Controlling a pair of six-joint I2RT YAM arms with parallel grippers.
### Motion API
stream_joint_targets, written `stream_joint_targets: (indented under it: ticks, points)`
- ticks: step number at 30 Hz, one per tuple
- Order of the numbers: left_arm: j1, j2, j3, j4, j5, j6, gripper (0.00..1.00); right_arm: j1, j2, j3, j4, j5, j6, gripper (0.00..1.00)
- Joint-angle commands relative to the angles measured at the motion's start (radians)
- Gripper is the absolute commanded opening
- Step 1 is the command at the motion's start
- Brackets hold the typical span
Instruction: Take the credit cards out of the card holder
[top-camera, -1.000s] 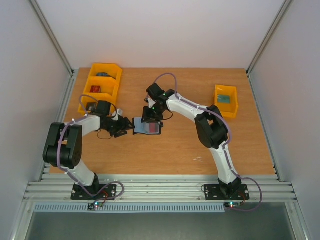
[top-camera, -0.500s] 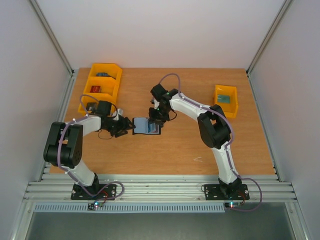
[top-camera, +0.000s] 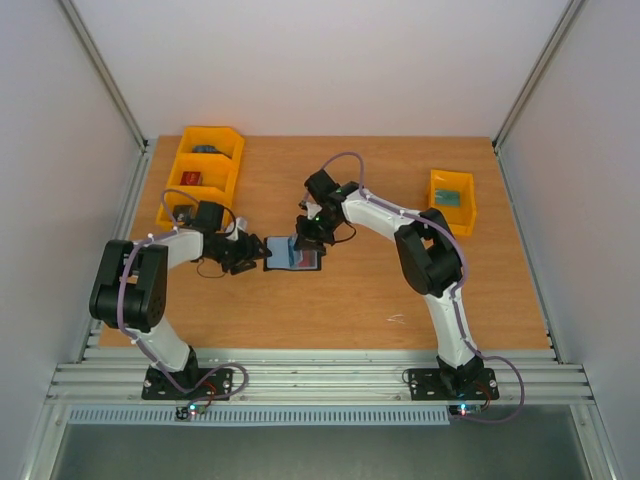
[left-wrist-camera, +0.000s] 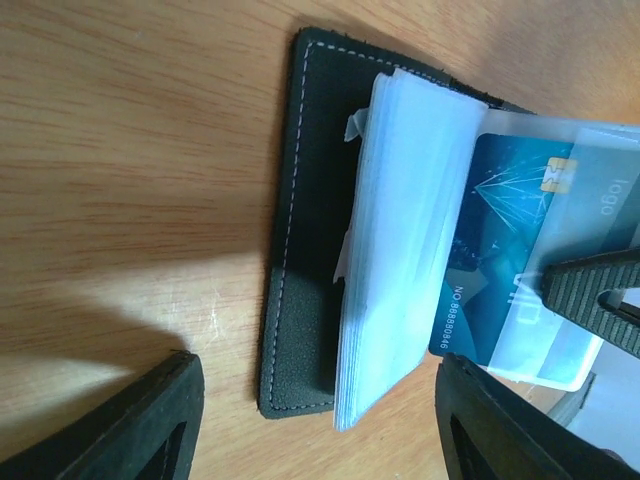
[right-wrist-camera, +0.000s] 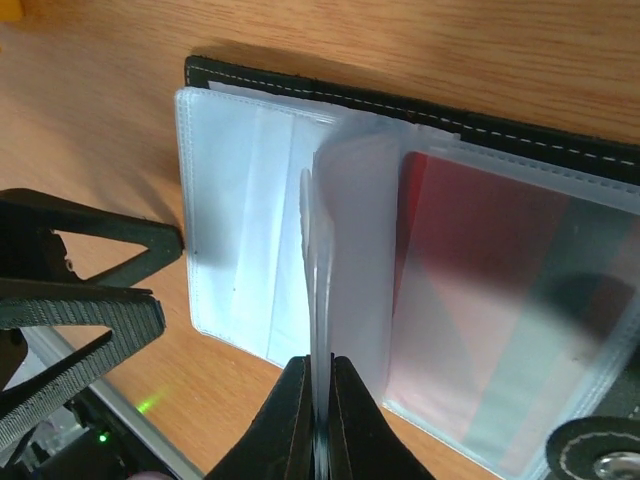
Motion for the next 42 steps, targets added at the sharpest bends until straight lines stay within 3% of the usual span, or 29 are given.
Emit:
stream_joint_targets:
  ticks: [1,6,11,17,21,25,30,38,40,42]
  points:
    - [0.0,-0.034,0.041,-0.015,-0.04,0.051,0.65,-0.023,-0.067,-0.039,0.029,-0.044,0.019,0.01]
    - [0.023,-0.092,0.159,-0.116,-0.001,0.131,0.66,-0.031,-0.155,-0.08,0.078,-0.106,0.009,0.01]
    - [0.023,-0.164,0.314,-0.265,0.146,0.272,0.58,-0.037,-0.252,-0.163,0.165,-0.163,0.038,0.01]
    - [-0.005,-0.292,0.204,-0.121,0.41,0.188,0.5,-0.042,-0.346,-0.242,0.254,-0.175,0.091,0.01]
    - [-0.051,-0.296,0.16,-0.117,0.376,0.202,0.48,-0.042,-0.39,-0.294,0.375,-0.235,0.132,0.01]
    - [-0.031,-0.301,0.092,-0.019,0.398,0.095,0.48,-0.042,-0.411,-0.336,0.503,-0.314,0.174,0.01]
    - [-0.027,-0.306,0.073,0.002,0.404,0.082,0.47,-0.041,-0.444,-0.387,0.636,-0.358,0.223,0.01]
    - [-0.038,-0.299,0.047,0.11,0.446,-0.003,0.45,-0.04,-0.444,-0.371,0.662,-0.406,0.216,0.01]
    - [-0.048,-0.297,0.057,0.11,0.447,-0.015,0.41,-0.04,-0.44,-0.359,0.635,-0.406,0.199,0.01]
    - [-0.049,-0.3,0.065,0.106,0.455,-0.009,0.21,-0.041,-0.441,-0.358,0.624,-0.404,0.192,0.01]
